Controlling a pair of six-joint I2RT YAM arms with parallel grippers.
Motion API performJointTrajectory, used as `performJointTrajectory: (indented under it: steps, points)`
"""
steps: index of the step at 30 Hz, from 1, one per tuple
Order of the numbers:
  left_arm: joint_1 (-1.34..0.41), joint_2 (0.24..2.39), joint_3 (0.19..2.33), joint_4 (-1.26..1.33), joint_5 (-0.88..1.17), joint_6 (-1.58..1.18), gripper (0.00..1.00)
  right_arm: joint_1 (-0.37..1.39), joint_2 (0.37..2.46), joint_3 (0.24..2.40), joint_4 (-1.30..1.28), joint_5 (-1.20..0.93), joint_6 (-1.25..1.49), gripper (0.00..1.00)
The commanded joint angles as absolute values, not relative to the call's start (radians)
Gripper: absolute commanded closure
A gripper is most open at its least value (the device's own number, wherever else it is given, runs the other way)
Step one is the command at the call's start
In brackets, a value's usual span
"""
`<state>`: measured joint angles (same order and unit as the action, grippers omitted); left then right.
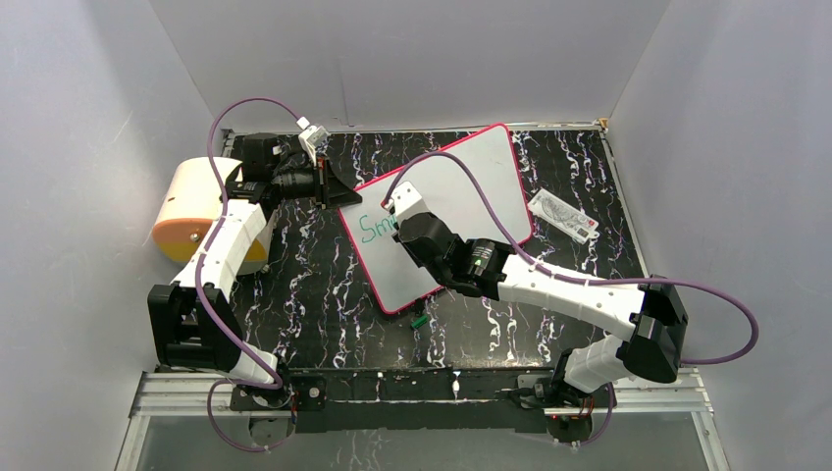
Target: Write a sentence on the whiteboard
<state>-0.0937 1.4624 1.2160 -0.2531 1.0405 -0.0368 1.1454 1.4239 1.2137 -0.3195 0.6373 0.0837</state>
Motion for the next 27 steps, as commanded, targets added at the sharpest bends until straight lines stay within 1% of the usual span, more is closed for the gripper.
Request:
performJointTrajectory:
  steps: [1, 12, 19, 27]
  points:
    - [-0.104, 1.472, 1.180, -0.300, 0.992, 0.007, 1.00, 1.138, 1.410, 1.209, -0.269, 0.681, 0.094, 1.00]
    - [-0.104, 1.470, 1.179, -0.300, 0.989, 0.007, 1.00, 1.138, 1.376, 1.190, -0.229, 0.705, 0.083, 1.00]
    - [-0.104, 1.471, 1.181, -0.300, 0.988, 0.007, 1.00, 1.130, 1.317, 1.153, -0.220, 0.690, 0.081, 1.00]
    - [-0.104, 1.473, 1.182, -0.300, 0.989, 0.007, 1.00, 1.104, 1.294, 1.134, -0.217, 0.653, 0.087, 1.00]
